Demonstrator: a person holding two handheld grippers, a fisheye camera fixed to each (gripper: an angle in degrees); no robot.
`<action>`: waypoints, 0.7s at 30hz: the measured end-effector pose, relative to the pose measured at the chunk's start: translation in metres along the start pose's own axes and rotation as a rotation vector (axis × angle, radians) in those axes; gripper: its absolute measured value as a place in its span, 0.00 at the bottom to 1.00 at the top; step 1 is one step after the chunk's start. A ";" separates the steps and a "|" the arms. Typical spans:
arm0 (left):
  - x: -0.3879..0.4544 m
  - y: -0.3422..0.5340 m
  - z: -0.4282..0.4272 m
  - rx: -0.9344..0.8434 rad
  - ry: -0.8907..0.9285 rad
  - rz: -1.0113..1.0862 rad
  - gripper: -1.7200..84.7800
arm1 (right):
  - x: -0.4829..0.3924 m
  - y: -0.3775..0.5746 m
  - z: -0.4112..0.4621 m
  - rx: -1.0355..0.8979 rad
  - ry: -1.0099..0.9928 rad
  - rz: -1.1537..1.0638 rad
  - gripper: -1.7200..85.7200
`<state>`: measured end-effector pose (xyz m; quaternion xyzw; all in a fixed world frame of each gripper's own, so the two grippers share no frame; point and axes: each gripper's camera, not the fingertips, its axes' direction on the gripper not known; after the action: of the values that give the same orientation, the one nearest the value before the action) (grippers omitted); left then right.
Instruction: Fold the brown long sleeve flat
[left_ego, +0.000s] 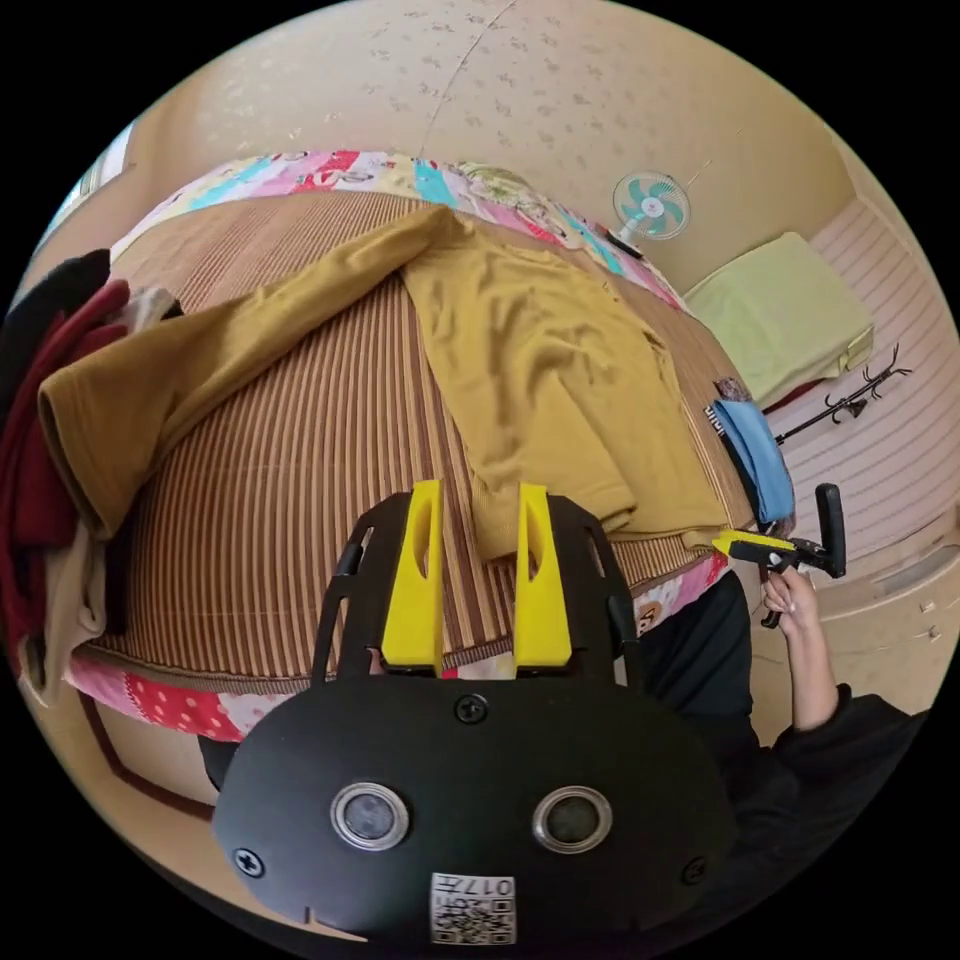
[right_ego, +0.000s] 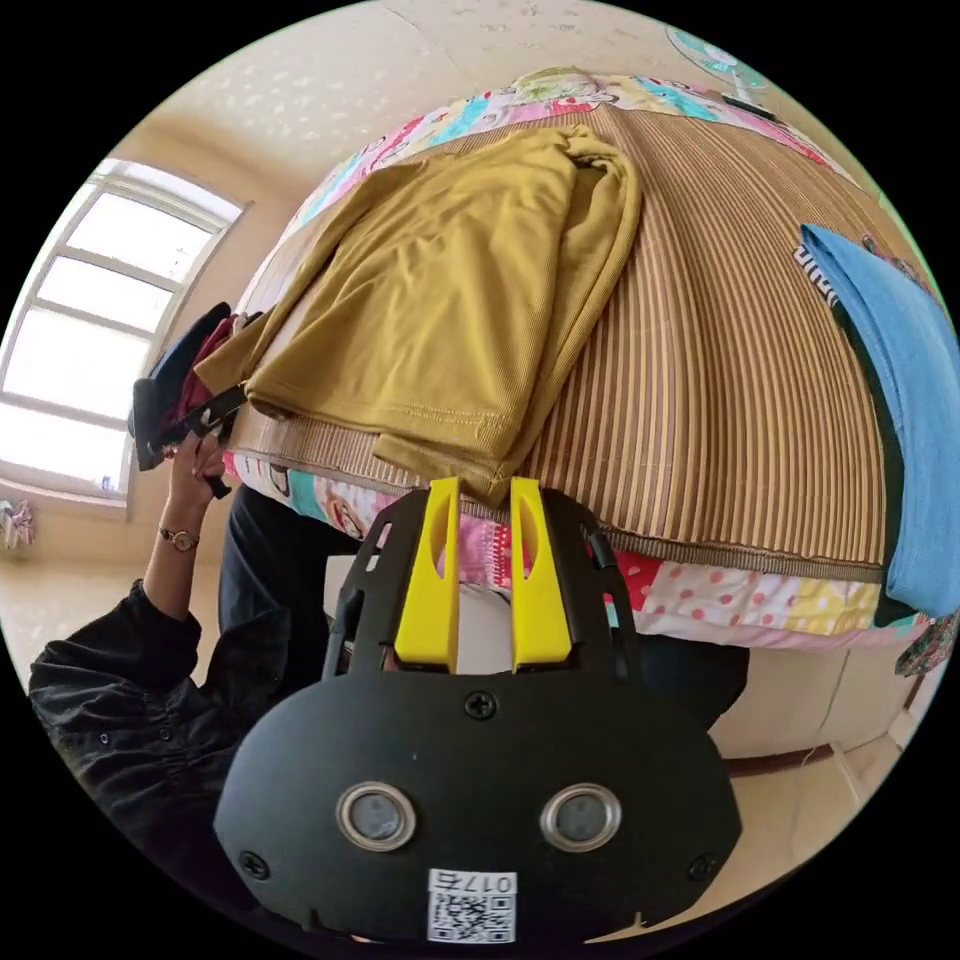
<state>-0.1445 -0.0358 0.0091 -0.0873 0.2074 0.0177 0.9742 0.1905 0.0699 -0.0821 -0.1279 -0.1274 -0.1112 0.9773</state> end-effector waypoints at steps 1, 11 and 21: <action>0.002 0.009 -0.004 0.076 -0.020 0.008 0.10 | -0.005 0.000 -0.005 -0.022 0.030 -0.036 0.09; -0.032 0.071 -0.084 0.168 0.033 -0.025 0.08 | 0.075 0.040 -0.162 0.330 0.655 0.407 0.09; -0.035 0.030 -0.042 0.010 -0.011 -0.019 0.11 | -0.045 -0.043 0.017 0.007 -0.001 0.063 0.12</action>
<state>-0.1955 -0.0132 -0.0189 -0.0843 0.2016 0.0077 0.9758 0.1333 0.0427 -0.0695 -0.1284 -0.1242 -0.0799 0.9807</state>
